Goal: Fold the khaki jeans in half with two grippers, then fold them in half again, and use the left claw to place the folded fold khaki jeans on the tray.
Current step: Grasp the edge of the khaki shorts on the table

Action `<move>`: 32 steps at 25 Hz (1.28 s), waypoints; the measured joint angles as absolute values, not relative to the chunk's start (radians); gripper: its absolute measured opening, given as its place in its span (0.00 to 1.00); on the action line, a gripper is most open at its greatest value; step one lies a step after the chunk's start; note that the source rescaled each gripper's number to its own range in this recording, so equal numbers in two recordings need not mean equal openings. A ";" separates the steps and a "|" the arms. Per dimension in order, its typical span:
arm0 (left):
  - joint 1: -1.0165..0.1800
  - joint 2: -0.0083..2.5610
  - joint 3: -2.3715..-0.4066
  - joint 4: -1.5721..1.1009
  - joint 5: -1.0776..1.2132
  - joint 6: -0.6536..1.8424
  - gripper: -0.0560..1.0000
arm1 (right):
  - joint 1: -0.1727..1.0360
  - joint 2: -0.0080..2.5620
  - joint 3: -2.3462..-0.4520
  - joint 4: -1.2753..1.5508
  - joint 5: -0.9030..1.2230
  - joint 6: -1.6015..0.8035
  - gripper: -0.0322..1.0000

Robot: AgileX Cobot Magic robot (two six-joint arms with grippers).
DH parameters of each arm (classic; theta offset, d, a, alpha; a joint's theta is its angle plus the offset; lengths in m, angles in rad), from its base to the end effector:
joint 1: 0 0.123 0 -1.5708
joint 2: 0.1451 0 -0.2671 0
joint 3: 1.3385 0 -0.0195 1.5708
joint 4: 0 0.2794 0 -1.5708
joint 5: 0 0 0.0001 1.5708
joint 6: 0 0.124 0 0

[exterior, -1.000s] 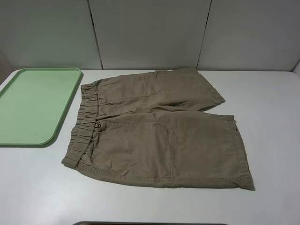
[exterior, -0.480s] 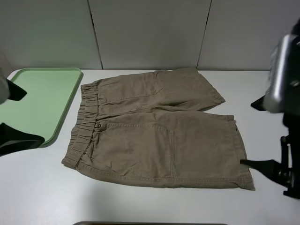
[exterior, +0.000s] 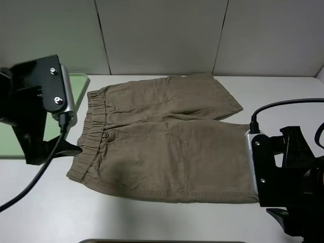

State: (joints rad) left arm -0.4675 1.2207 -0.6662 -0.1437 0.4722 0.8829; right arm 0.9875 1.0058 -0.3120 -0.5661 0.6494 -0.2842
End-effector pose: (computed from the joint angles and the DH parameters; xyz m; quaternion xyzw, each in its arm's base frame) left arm 0.2438 -0.1322 0.1764 0.5531 0.7718 0.0141 0.3135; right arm 0.1310 0.1254 0.1153 -0.7186 0.6483 -0.1375 0.2108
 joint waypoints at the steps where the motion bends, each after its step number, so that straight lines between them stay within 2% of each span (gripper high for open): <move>1: -0.467 1.249 -0.666 -0.144 0.463 0.887 0.96 | 0.988 1.006 -0.298 -0.574 0.632 -0.274 1.00; 11: -0.467 1.513 -0.667 -0.139 0.455 1.031 0.96 | 0.976 1.086 -0.233 -0.669 0.501 -0.200 1.00; 19: -0.470 1.569 -0.667 -0.015 0.464 1.144 0.94 | 0.829 1.328 -0.234 -0.784 0.331 -0.157 1.00; 27: -0.474 1.569 -0.650 0.015 0.430 1.192 0.94 | 0.691 1.439 -0.242 -0.879 0.180 -0.062 1.00; 32: -0.474 1.569 -0.622 0.015 0.345 1.196 0.94 | 0.579 1.498 -0.318 -0.888 0.165 0.105 1.00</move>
